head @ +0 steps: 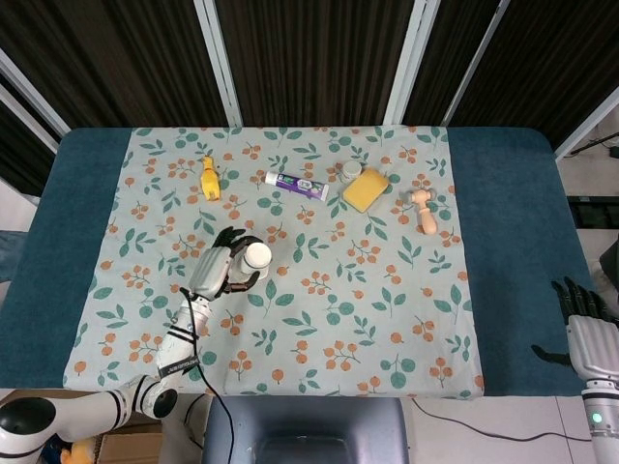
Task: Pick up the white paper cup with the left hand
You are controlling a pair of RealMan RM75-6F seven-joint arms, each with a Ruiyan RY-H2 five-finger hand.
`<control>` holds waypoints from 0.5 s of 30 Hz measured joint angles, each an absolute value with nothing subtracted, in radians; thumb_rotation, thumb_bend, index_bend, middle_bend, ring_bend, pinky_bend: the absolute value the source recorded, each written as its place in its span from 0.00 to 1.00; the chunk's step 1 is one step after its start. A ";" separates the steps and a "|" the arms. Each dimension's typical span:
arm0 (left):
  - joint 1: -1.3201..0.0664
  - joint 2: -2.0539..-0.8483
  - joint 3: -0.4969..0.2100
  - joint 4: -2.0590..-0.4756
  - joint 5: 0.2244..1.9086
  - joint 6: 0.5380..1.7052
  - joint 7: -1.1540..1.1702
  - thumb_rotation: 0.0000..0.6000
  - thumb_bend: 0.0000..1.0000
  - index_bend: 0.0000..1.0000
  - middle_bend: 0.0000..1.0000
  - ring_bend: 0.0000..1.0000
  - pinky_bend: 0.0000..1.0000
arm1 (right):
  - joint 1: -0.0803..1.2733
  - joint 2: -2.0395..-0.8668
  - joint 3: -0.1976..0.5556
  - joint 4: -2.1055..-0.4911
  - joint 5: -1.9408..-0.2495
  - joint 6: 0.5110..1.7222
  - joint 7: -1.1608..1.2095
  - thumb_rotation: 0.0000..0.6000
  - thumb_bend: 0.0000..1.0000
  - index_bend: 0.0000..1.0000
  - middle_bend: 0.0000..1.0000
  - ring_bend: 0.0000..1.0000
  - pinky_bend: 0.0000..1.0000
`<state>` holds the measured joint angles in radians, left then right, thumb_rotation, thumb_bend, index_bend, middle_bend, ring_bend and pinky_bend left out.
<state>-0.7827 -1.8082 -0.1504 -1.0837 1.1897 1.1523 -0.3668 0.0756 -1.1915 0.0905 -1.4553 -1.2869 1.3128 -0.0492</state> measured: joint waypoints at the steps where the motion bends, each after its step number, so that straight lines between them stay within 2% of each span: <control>1: -0.773 -1.827 -0.153 -1.047 1.203 1.153 -0.393 1.00 0.37 0.48 0.40 0.11 0.00 | 0.075 -1.191 0.091 -1.456 -1.285 1.312 -0.049 1.00 0.02 0.00 0.00 0.00 0.00; 7: -0.730 -1.924 -0.160 -0.878 1.279 1.151 -0.510 1.00 0.37 0.43 0.35 0.08 0.00 | 0.077 -1.192 0.088 -1.457 -1.285 1.307 -0.052 1.00 0.02 0.00 0.00 0.00 0.00; 9: -0.722 -1.938 -0.159 -0.852 1.300 1.147 -0.530 1.00 0.37 0.37 0.29 0.06 0.00 | 0.077 -1.192 0.088 -1.459 -1.284 1.306 -0.054 1.00 0.02 0.00 0.00 0.00 0.00; 13: -0.718 -1.938 -0.149 -0.840 1.325 1.124 -0.546 1.00 0.36 0.06 0.04 0.00 0.00 | 0.077 -1.190 0.091 -1.462 -1.280 1.309 -0.057 1.00 0.02 0.00 0.00 0.00 0.00; 15: -0.717 -1.928 -0.144 -0.844 1.334 1.106 -0.553 1.00 0.36 0.03 0.02 0.00 0.00 | 0.077 -1.190 0.092 -1.463 -1.278 1.309 -0.058 1.00 0.02 0.00 0.00 0.00 0.00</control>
<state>-0.7171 -1.9284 -0.1440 -0.8444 1.3340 1.1061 -0.5532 0.0767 -1.1896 0.0919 -1.4631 -1.2778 1.3088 -0.0580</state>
